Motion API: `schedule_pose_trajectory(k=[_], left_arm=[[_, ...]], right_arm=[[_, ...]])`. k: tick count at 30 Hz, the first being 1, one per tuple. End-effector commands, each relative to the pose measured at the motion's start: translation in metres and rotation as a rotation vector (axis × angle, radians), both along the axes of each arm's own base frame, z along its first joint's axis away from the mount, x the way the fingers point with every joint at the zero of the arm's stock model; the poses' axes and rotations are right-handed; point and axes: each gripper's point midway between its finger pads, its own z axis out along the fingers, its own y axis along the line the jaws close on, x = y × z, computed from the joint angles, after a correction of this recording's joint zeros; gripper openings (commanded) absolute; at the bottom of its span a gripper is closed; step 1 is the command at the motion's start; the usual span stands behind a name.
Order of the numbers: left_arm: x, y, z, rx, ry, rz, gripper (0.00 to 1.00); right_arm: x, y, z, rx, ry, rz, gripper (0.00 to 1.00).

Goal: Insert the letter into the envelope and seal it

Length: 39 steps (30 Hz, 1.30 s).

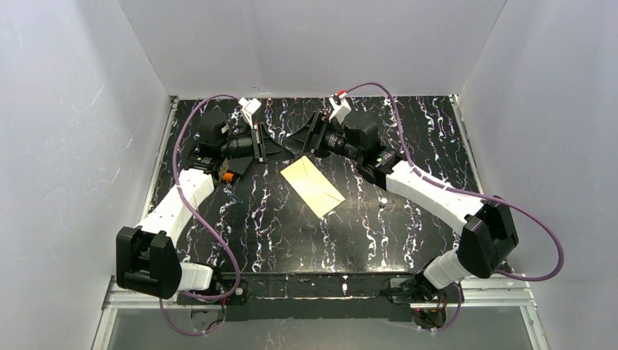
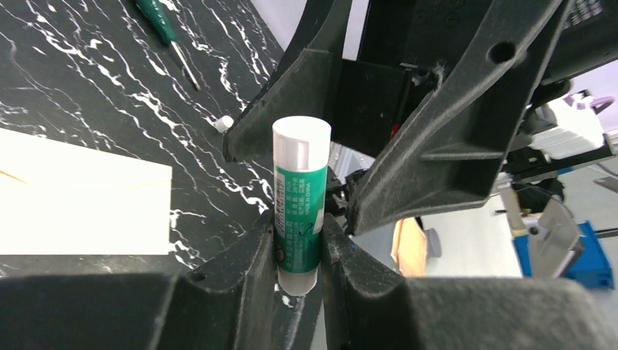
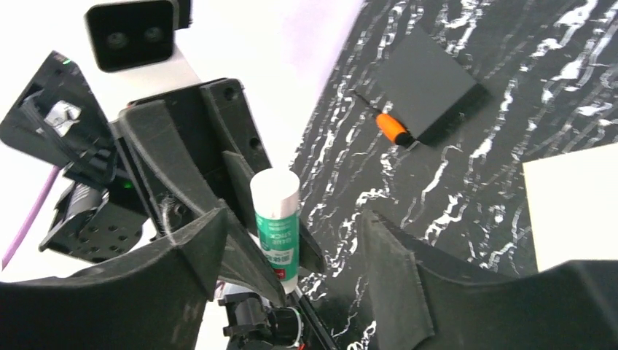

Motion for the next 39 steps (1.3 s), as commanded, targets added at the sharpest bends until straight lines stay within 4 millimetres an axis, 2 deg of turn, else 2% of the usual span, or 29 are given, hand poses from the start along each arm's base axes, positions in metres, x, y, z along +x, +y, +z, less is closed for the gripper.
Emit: schedule_pose_trajectory(k=[1,4,6,8,10,11,15,18,20,24,26,28,31,35,37,38,39], left_arm=[[0.001,0.005,0.008,0.039,-0.203,0.007,0.0],[0.005,0.009,0.003,0.09,-0.314,0.009,0.0],[0.011,0.011,-0.004,0.152,-0.332,-0.001,0.0],[0.015,0.012,-0.009,0.197,-0.324,-0.008,0.0],[0.018,0.013,-0.008,0.211,-0.334,-0.008,0.0],[0.02,0.013,-0.008,0.218,-0.338,-0.003,0.0],[0.026,0.015,-0.007,0.24,-0.323,0.017,0.0],[0.025,0.013,-0.002,0.22,-0.301,0.025,0.0],[0.019,0.01,0.007,0.188,-0.267,0.009,0.0],[-0.004,0.002,0.036,0.065,-0.209,-0.087,0.0],[-0.017,-0.001,0.054,-0.007,-0.207,-0.132,0.0],[-0.032,0.0,0.063,-0.034,-0.215,-0.181,0.0],[-0.051,0.001,0.078,-0.054,-0.273,-0.241,0.0],[-0.066,0.004,0.088,-0.066,-0.34,-0.291,0.0],[-0.067,0.004,0.088,-0.066,-0.356,-0.295,0.0],[-0.063,0.004,0.087,-0.06,-0.362,-0.279,0.0],[-0.058,0.003,0.086,-0.052,-0.367,-0.253,0.0]], right_arm=[[0.019,-0.008,0.008,-0.098,-0.015,-0.099,0.78],[0.028,-0.001,0.0,-0.139,0.025,-0.104,0.78],[0.03,0.004,0.003,-0.134,0.029,-0.094,0.74],[0.032,0.008,0.006,-0.131,0.028,-0.086,0.63],[0.032,0.01,0.009,-0.13,0.029,-0.079,0.44],[0.032,0.01,0.011,-0.131,0.027,-0.079,0.38],[0.029,0.014,0.016,-0.122,0.022,-0.048,0.3],[0.025,0.014,0.017,-0.122,0.009,-0.02,0.13],[0.017,0.016,0.028,-0.09,-0.04,0.025,0.02],[-0.007,0.015,0.065,0.03,-0.223,0.173,0.01],[-0.029,0.01,0.089,0.116,-0.332,0.282,0.01],[-0.053,0.004,0.111,0.2,-0.442,0.39,0.01],[-0.083,-0.002,0.124,0.278,-0.513,0.55,0.01],[-0.121,-0.011,0.134,0.37,-0.534,0.764,0.01],[-0.125,-0.011,0.138,0.377,-0.546,0.793,0.01],[-0.115,-0.004,0.131,0.34,-0.474,0.759,0.03],[-0.098,0.003,0.126,0.292,-0.437,0.681,0.24]])
